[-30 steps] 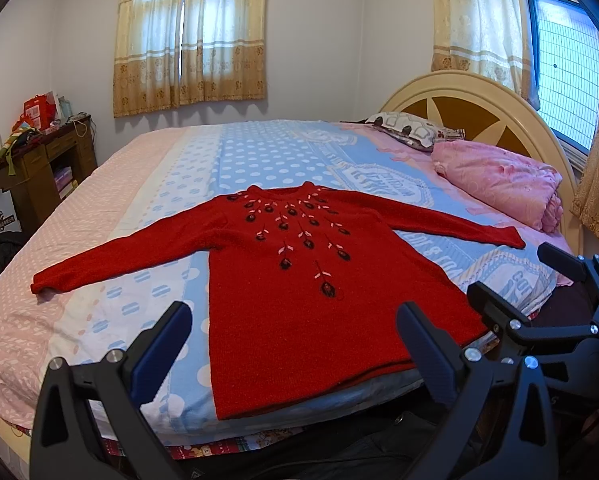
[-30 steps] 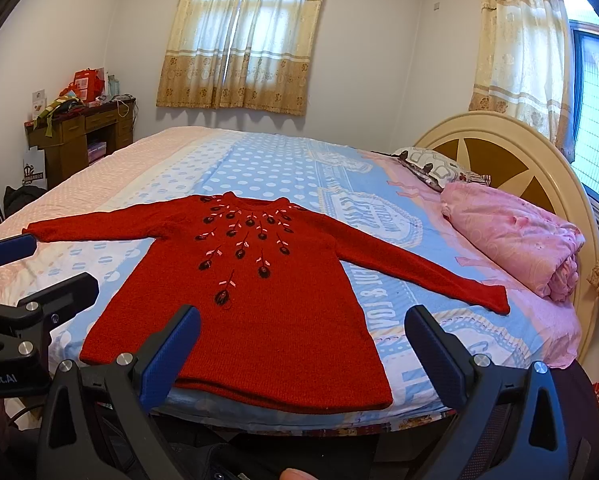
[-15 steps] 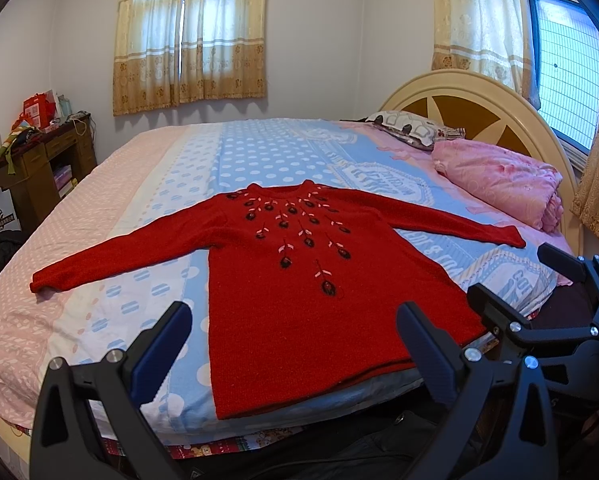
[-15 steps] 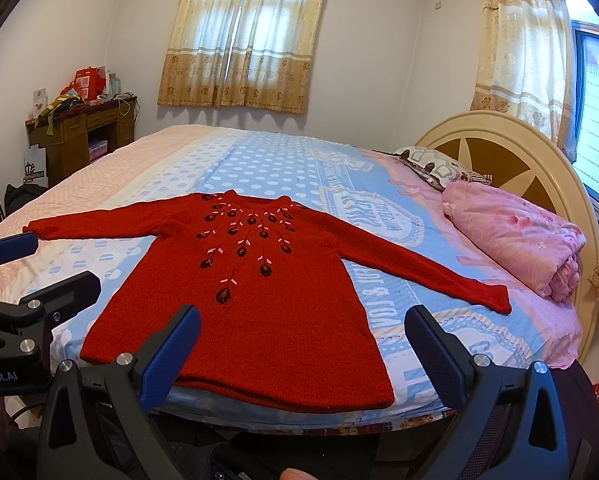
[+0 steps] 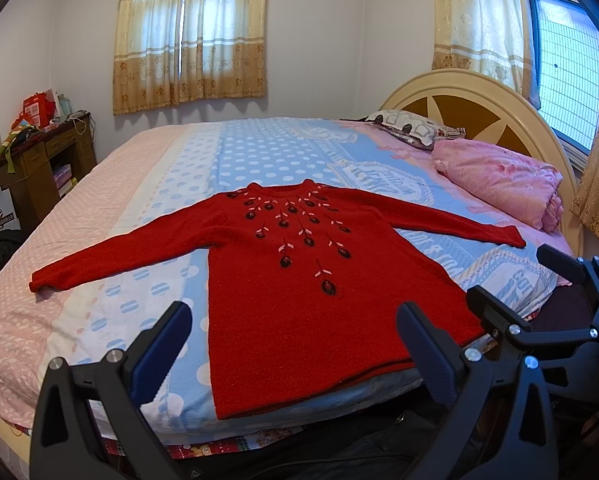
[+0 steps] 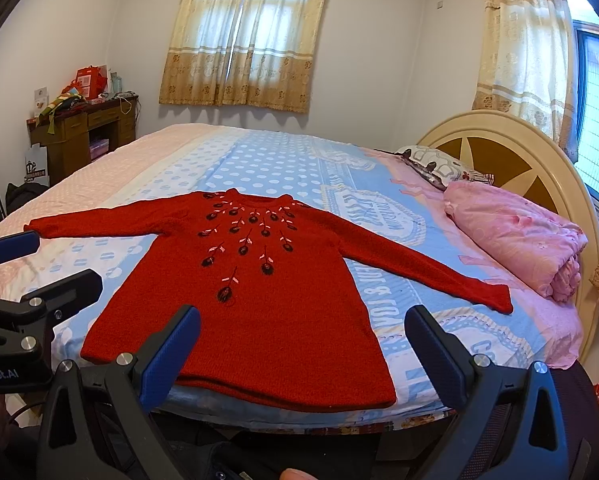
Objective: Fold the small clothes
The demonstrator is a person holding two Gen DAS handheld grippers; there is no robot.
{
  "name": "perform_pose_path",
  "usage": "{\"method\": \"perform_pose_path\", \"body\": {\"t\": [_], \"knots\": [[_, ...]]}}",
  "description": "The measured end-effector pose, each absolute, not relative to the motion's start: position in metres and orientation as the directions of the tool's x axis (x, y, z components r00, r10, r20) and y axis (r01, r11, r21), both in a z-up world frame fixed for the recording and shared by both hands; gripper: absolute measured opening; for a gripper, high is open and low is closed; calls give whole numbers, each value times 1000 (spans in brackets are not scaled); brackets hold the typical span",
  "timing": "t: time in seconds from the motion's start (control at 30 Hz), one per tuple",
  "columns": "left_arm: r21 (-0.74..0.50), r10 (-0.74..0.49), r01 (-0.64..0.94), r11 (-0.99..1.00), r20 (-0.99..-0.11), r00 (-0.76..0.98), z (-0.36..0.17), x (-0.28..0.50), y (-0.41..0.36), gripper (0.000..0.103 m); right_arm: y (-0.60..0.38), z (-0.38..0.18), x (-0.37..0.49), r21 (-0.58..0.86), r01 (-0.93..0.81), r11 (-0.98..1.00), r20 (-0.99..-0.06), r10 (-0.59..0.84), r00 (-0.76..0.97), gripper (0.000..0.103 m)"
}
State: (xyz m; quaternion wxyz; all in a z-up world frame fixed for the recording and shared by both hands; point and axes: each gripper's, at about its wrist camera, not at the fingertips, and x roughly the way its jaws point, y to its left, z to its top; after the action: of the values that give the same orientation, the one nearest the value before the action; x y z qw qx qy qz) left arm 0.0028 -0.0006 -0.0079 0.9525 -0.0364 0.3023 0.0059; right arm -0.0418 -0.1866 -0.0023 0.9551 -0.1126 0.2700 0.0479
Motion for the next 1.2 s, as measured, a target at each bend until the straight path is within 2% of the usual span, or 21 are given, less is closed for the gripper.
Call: {"method": "perform_pose_path", "body": {"t": [1.2], "knots": [[-67, -25, -18, 998, -587, 809, -16, 12, 4, 103, -181, -19, -43, -190, -150, 970, -531, 27, 847, 102]]}}
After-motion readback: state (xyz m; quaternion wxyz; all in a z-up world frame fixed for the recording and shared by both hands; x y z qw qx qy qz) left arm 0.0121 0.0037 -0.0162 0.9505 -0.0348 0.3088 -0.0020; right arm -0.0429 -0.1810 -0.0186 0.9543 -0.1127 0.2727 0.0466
